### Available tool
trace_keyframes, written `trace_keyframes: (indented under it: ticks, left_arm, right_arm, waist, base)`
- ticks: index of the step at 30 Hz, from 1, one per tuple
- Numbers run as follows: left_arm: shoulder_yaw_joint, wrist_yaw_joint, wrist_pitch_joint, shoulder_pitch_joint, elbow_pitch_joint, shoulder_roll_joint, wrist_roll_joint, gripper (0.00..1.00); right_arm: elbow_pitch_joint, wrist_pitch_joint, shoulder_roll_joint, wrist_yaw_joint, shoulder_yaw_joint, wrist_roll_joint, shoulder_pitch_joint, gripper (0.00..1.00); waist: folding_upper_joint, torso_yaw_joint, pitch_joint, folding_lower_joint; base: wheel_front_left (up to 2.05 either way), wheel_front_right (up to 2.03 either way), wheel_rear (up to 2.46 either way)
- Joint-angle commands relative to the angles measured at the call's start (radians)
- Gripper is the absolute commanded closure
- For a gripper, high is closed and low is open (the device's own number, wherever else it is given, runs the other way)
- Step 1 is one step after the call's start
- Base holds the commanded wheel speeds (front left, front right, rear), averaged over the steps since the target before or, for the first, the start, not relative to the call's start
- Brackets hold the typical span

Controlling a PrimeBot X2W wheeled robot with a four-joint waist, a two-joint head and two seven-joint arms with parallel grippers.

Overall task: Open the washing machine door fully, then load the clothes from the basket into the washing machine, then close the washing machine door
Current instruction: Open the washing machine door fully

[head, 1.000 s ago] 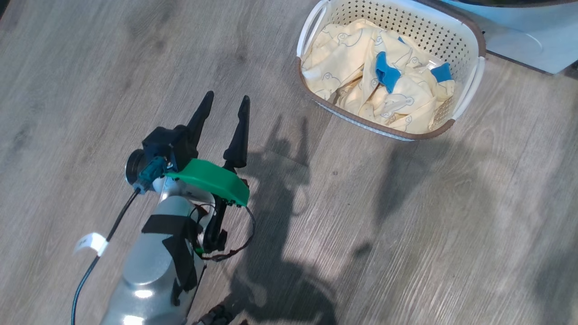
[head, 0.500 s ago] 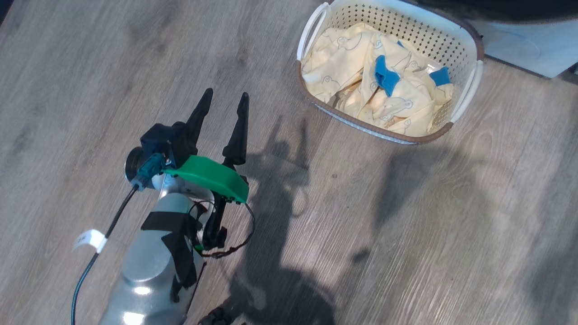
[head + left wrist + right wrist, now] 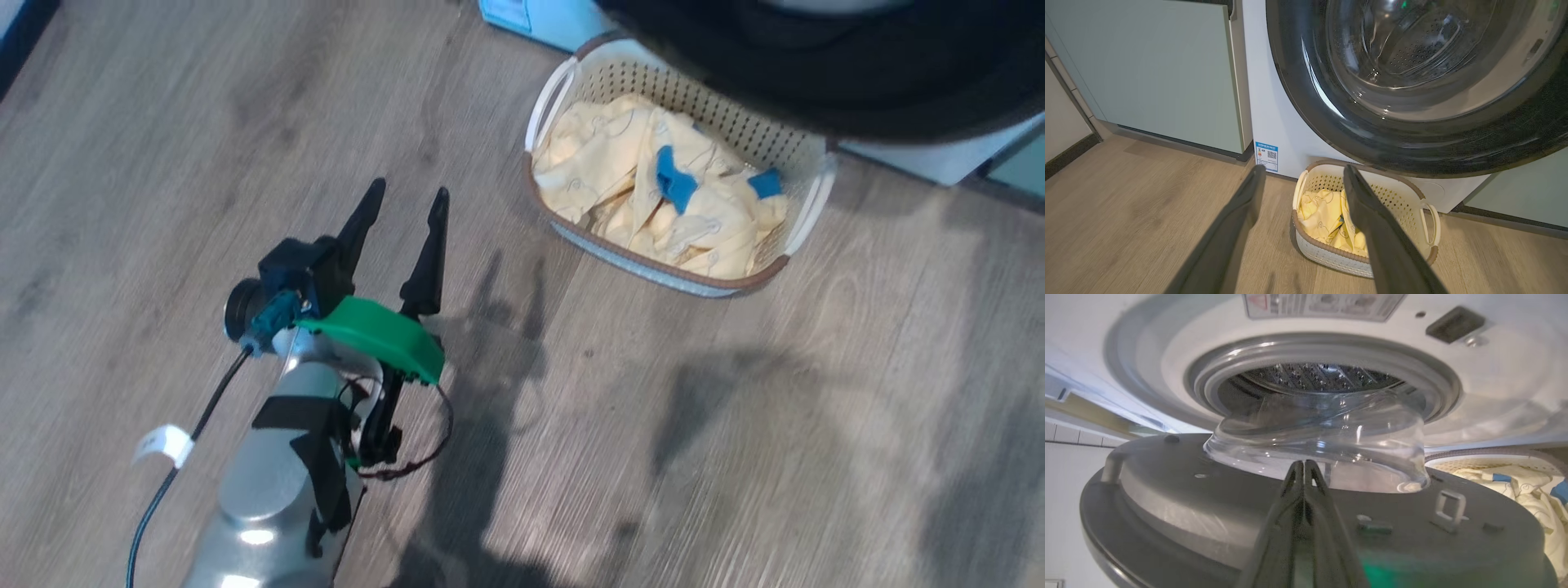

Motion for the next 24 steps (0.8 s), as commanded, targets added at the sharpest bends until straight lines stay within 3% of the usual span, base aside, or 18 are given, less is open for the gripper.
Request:
trace_keyframes:
  ticks: [1, 24]
  left_arm:
    - [0.044, -0.008, -0.006, 0.016, -0.019, 0.025, 0.015, 0.0]
    - [0.087, -0.068, -0.006, 0.099, 0.043, 0.035, 0.07, 0.0]
  right_arm:
    - [-0.052, 0.024, 0.034, 0.005, 0.015, 0.013, 0.021, 1.0]
    - [-0.235, 0.138, 0.195, 0.005, 0.087, 0.075, 0.34, 1.0]
  waist:
    - [0.0, -0.01, -0.025, 0.0]
    - [0.0, -0.054, -0.202, 0.0]
  base:
    - [0.0, 0.0, 0.0]
    - [0.0, 0.0, 0.0]
